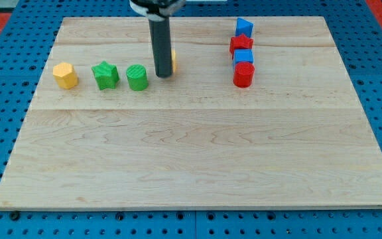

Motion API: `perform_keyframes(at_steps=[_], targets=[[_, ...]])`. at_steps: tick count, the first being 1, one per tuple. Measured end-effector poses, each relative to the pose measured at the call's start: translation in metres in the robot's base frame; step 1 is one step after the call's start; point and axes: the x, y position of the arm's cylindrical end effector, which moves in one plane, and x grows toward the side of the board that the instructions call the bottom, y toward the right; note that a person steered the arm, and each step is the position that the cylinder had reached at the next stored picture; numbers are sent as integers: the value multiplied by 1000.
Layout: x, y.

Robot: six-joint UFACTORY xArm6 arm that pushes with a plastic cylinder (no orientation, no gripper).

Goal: Push the red star parallel to the right of the red circle

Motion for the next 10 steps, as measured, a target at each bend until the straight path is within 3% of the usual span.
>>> perform_keyframes(at_steps=[1,2,4,5,6,7,8,9,10], targets=[[-36,-9],[-42,50],[-81,95],[-61,152],[-18,163],[-3,202],[-39,175],[-55,223],[5,235]])
